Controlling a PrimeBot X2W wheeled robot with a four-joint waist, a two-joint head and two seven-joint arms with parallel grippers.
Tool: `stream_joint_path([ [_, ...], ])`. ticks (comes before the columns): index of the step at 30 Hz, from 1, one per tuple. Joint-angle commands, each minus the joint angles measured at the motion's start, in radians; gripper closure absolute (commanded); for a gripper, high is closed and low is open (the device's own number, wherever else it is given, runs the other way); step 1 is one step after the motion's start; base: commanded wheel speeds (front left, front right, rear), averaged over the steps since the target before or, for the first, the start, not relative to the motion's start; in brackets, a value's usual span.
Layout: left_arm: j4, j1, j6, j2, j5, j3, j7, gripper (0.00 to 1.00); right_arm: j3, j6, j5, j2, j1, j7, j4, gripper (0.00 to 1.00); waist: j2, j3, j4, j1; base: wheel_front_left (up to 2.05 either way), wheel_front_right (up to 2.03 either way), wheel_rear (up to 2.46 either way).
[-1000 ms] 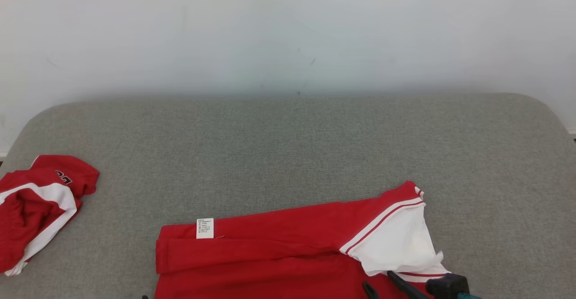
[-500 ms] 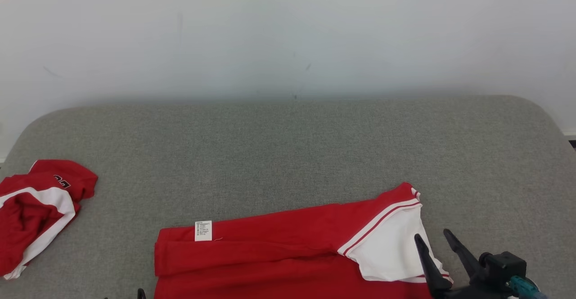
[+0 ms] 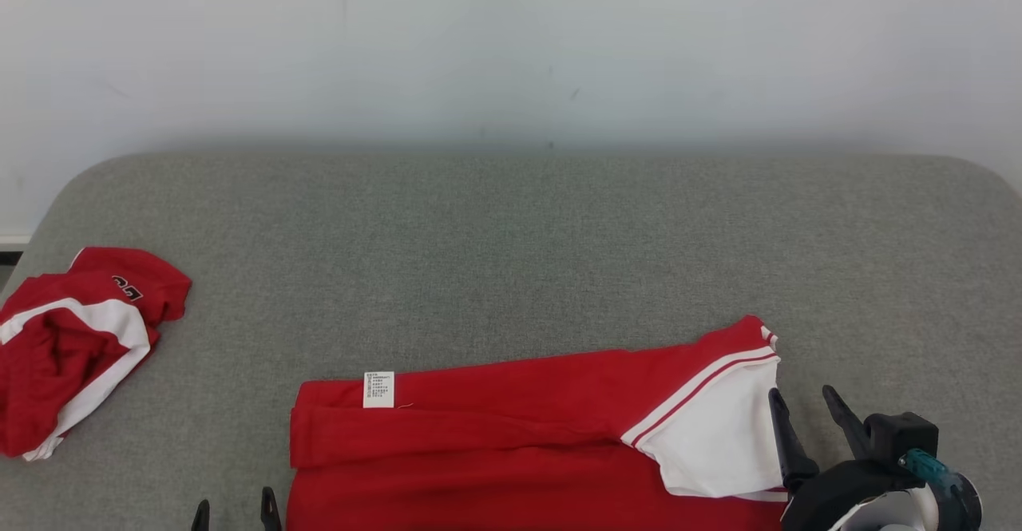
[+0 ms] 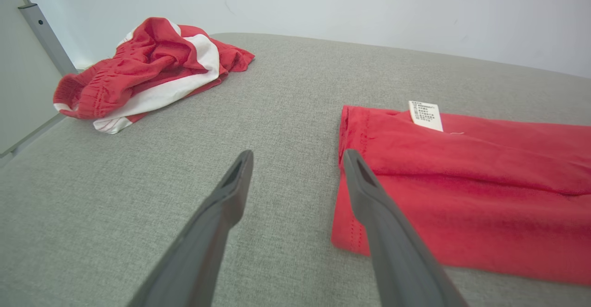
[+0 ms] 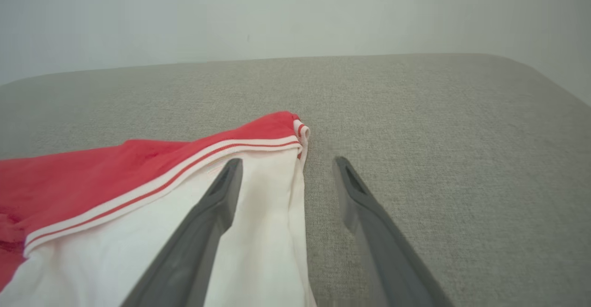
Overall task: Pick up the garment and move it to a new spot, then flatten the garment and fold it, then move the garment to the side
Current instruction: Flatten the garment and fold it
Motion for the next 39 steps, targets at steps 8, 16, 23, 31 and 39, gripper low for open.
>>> stream_joint_path([
  [8,-0.004,-0.039,-0.004,-0.001,0.009,-0.004,-0.003,0.00,0.014,-0.003,0.024,0.025,-0.079,0.007,0.200,0.00,0.0000,0.058,0.031,0.0000,0.00,0.00,0.00],
  [16,-0.010,-0.062,-0.006,-0.001,0.023,-0.017,-0.003,0.00,0.103,-0.003,0.151,0.057,-0.110,0.143,0.345,0.00,0.0000,0.089,0.037,0.0000,0.00,0.00,0.00],
  [23,-0.007,-0.072,-0.003,-0.001,0.022,-0.033,-0.003,0.00,0.217,-0.003,0.261,0.037,-0.104,0.194,0.328,1.00,0.0000,0.088,0.031,0.0000,0.00,0.00,0.00],
  [31,-0.003,-0.070,-0.012,-0.001,0.027,-0.050,-0.003,0.00,0.239,-0.004,0.346,-0.026,-0.119,0.085,0.328,1.00,0.0000,0.068,0.014,0.0000,0.00,0.00,0.00],
  [39,0.001,-0.060,-0.032,-0.001,0.048,-0.091,-0.003,0.00,0.198,-0.005,0.359,-0.056,-0.140,0.017,0.385,1.00,0.0000,0.047,-0.020,0.0000,0.00,0.00,0.00],
])
